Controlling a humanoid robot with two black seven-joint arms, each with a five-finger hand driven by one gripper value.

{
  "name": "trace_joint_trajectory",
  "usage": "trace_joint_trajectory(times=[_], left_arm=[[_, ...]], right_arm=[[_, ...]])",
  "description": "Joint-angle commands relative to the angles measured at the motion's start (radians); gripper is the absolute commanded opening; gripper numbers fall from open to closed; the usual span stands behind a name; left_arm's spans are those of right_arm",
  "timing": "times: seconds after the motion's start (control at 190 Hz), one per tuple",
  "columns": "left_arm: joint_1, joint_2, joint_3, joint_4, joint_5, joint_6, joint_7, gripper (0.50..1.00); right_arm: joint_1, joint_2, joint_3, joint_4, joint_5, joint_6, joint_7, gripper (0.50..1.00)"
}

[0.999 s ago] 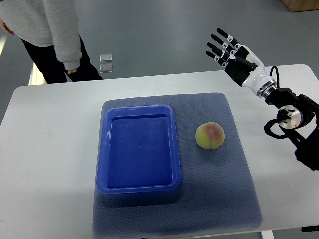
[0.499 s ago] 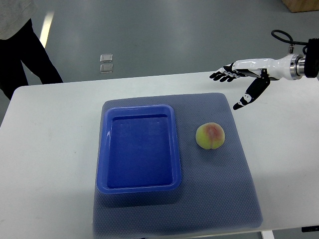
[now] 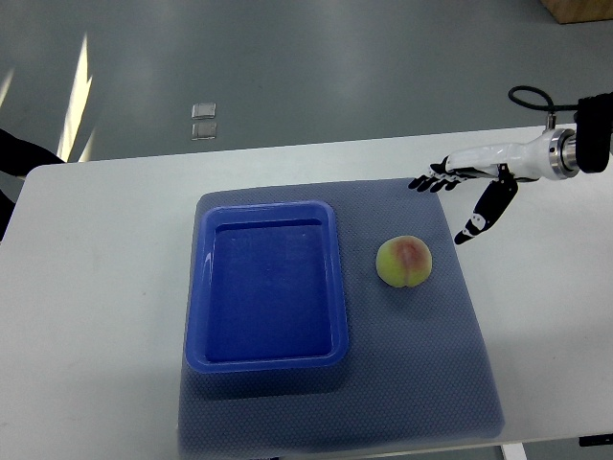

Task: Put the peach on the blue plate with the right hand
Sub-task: 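Close the right hand fingers around the peach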

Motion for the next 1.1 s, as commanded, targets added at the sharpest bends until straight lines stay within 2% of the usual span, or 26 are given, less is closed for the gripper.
trace_joint_trajectory(times=[0.0,0.042,0.047,0.121,0.363,0.368,0.489,0.962,0.967,0.983,0.999,1.046,1.052,1.057,1.073,1.078,1.083,1.088,1.094], left_arm=[[0.0,0.0,0.0,0.0,0.0,0.001,0.0,1.0],[0.0,0.0,0.0,0.0,0.0,0.001,0.0,1.0],[0.0,0.0,0.0,0.0,-0.002,0.001,0.0,1.0],[0.0,0.0,0.0,0.0,-0.002,0.001,0.0,1.0],[0.0,0.0,0.0,0.002,-0.002,0.001,0.002,1.0],[0.0,0.0,0.0,0.003,-0.002,0.003,0.0,1.0],[0.0,0.0,0.0,0.005,-0.002,0.003,0.0,1.0],[0.0,0.0,-0.002,0.005,-0.002,0.007,0.002,1.0],[0.0,0.0,0.0,0.005,-0.002,0.007,0.0,1.0],[0.0,0.0,0.0,0.005,-0.002,0.007,0.002,1.0],[0.0,0.0,-0.002,0.005,-0.002,0.007,0.0,1.0],[0.0,0.0,-0.002,0.005,-0.002,0.007,0.0,1.0],[0.0,0.0,-0.002,0.005,-0.002,0.007,0.002,1.0],[0.0,0.0,-0.002,0.005,-0.002,0.007,0.002,1.0],[-0.001,0.0,0.0,0.005,-0.002,0.007,0.0,1.0],[-0.001,0.0,0.0,0.005,-0.002,0.007,0.0,1.0],[0.0,0.0,0.0,0.005,-0.002,0.007,0.002,1.0],[0.0,0.0,0.0,0.005,-0.002,0.007,0.002,1.0],[-0.001,0.0,0.0,0.005,-0.002,0.007,0.002,1.0]], right_arm=[[-0.037,0.033,-0.005,-0.007,-0.012,-0.041,0.008,0.928],[-0.037,0.033,-0.005,-0.007,-0.012,-0.041,0.008,0.928],[-0.051,0.042,-0.007,-0.012,-0.018,-0.062,0.028,0.928],[-0.077,0.058,-0.008,-0.023,-0.027,-0.089,0.057,0.928],[-0.124,0.099,-0.01,-0.026,-0.055,-0.153,0.074,0.926],[-0.143,0.107,-0.013,-0.029,-0.083,-0.171,0.088,0.926],[-0.167,0.118,-0.033,-0.042,-0.13,-0.221,0.125,0.926],[-0.233,0.184,-0.045,-0.072,-0.16,-0.319,0.16,0.915],[-0.239,0.187,-0.045,-0.076,-0.16,-0.322,0.16,0.893],[-0.242,0.187,-0.045,-0.076,-0.16,-0.323,0.16,0.879],[-0.244,0.187,-0.045,-0.078,-0.162,-0.323,0.16,0.842],[-0.244,0.187,-0.045,-0.078,-0.162,-0.323,0.16,0.842],[-0.244,0.188,-0.046,-0.084,-0.162,-0.329,0.16,0.755],[-0.244,0.188,-0.046,-0.084,-0.162,-0.33,0.16,0.754],[-0.244,0.188,-0.046,-0.085,-0.162,-0.333,0.16,0.703],[-0.244,0.188,-0.046,-0.085,-0.162,-0.333,0.16,0.703],[-0.244,0.188,-0.046,-0.087,-0.162,-0.333,0.16,0.674],[-0.244,0.188,-0.046,-0.087,-0.162,-0.333,0.16,0.674],[-0.244,0.188,-0.048,-0.087,-0.163,-0.334,0.16,0.648]])
